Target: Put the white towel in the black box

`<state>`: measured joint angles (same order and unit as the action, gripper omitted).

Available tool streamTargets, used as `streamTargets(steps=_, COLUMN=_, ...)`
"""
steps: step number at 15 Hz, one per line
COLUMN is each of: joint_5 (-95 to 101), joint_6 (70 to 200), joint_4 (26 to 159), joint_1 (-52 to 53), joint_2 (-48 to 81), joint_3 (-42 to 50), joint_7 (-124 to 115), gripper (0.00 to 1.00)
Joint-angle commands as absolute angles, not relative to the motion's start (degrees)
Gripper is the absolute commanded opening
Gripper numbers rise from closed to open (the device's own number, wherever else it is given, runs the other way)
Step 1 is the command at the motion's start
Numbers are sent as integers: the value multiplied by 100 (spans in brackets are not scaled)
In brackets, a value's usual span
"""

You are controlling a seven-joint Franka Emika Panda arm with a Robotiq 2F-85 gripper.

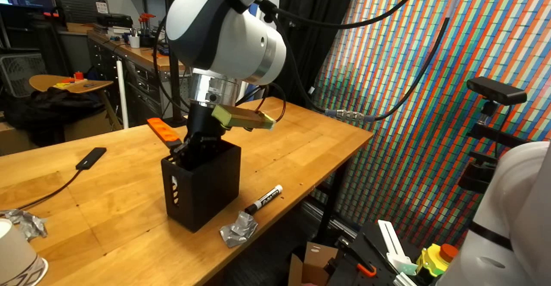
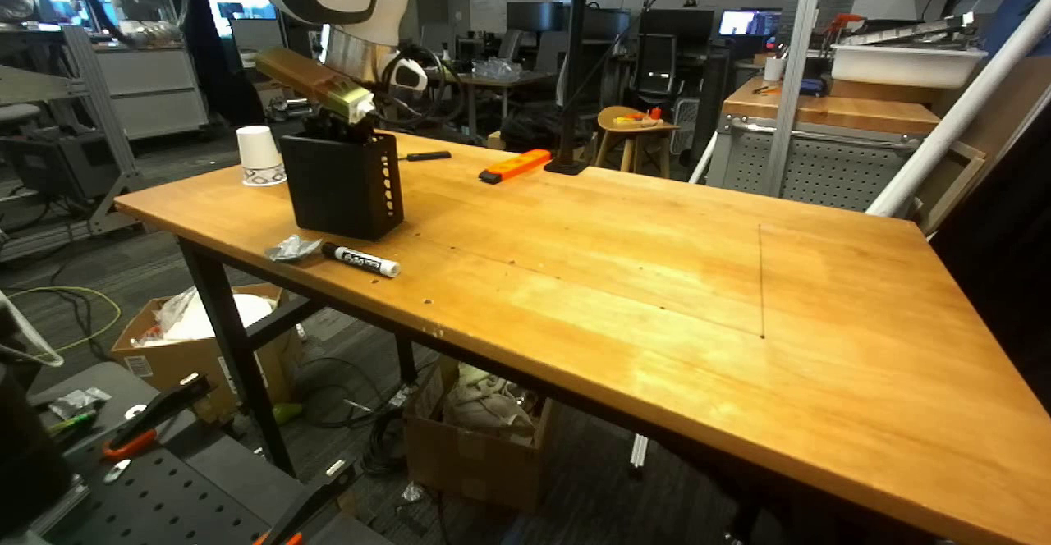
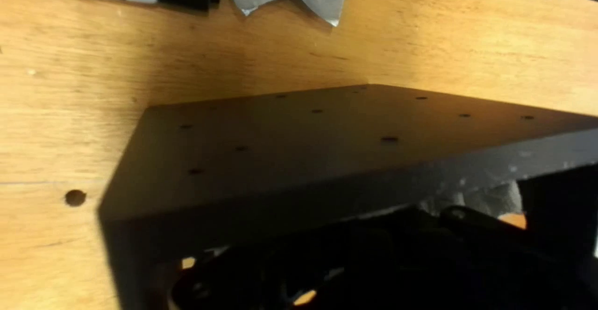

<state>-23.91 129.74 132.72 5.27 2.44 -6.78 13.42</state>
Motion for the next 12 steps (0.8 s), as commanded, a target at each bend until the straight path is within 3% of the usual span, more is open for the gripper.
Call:
streamTargets(steps=1, joint_5=-2333, joint_6=12939, joint_4=13386, joint_1=509, joint_2=-256, joint_3=-632, joint_7=1330, gripper=1)
streamTargets(steps=12, joint_5=-1653, joint_6=12946, joint_4=13406, joint_1=626, joint_2=-996, joint_3=-619, joint_7=1140, gripper=1)
